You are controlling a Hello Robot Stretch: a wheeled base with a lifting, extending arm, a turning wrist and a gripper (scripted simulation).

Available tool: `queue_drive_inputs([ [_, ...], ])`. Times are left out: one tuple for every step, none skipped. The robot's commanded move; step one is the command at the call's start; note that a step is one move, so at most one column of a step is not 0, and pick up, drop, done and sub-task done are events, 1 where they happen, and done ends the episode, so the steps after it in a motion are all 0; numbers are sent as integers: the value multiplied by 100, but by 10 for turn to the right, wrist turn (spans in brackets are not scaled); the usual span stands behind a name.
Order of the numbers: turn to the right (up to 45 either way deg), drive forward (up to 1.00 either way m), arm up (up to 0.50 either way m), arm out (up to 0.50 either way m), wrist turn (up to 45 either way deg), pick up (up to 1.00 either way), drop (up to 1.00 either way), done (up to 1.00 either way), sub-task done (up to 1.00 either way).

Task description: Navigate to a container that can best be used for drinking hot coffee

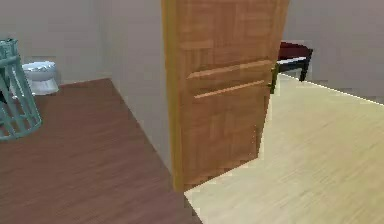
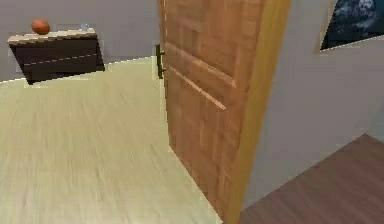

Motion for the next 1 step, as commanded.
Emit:
queue_drive_inputs([
  [450,0,0,0,0,0,0,0,0],
])
